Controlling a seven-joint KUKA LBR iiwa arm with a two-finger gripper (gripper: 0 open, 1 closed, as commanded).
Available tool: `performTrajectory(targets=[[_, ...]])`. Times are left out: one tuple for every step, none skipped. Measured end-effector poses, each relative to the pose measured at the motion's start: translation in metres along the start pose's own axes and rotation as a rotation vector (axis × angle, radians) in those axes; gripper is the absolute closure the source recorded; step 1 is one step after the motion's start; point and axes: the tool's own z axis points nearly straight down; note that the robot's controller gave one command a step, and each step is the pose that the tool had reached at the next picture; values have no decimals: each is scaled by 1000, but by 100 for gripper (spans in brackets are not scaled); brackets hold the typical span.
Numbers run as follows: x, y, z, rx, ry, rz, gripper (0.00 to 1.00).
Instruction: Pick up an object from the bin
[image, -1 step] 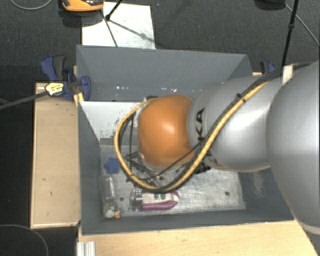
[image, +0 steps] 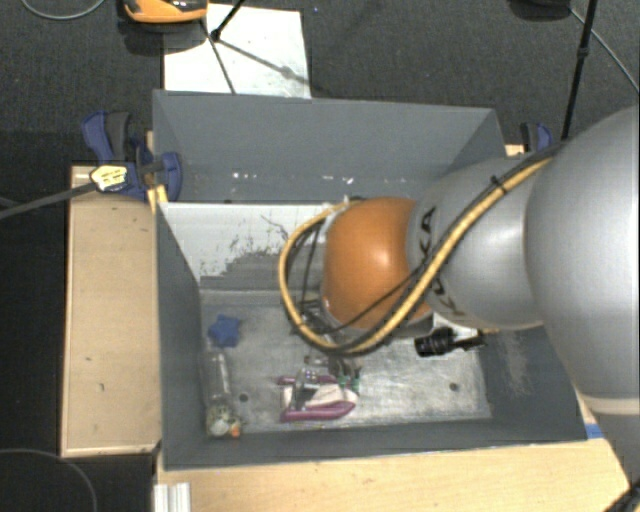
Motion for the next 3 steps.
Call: performTrajectory(targets=[[-2, -27, 36, -12, -7, 191, 0], [-5, -79, 28, -9, -9, 168, 0], [3, -75, 29, -4, 21, 164, 100]])
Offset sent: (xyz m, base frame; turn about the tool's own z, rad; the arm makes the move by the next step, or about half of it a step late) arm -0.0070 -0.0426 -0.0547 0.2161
